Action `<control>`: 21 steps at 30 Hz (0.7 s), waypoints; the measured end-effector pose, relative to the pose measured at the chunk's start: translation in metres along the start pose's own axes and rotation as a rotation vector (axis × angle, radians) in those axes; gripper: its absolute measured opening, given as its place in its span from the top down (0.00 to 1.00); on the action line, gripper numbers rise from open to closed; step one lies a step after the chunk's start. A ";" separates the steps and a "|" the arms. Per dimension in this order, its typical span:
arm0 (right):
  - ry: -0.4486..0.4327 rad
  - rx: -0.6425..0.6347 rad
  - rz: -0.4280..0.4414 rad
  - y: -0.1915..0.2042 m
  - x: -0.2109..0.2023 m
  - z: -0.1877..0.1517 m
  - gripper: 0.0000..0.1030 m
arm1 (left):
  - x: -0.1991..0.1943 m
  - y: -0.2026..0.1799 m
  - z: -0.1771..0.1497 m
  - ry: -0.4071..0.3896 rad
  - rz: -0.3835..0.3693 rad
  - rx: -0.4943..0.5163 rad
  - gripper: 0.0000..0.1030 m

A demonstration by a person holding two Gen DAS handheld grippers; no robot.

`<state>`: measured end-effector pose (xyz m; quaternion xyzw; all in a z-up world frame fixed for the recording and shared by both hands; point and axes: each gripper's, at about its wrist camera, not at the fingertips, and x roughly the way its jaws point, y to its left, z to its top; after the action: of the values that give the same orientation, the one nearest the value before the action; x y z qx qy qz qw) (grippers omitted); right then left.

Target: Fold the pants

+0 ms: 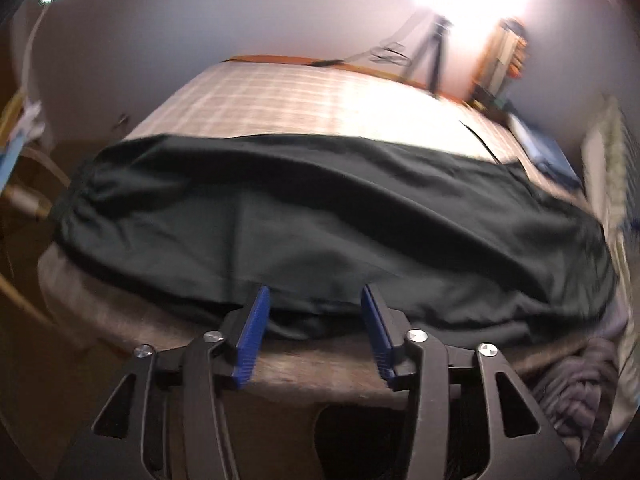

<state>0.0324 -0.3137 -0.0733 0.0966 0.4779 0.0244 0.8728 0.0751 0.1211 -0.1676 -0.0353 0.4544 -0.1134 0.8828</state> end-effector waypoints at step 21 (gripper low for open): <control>0.276 -0.285 0.117 0.108 0.128 0.013 0.44 | -0.002 0.235 0.020 -0.074 0.032 -0.695 0.45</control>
<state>0.1184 -0.1922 -0.1519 -0.0045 0.5781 0.1554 0.8011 0.1294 0.3488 -0.1930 -0.3308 0.4341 0.0636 0.8355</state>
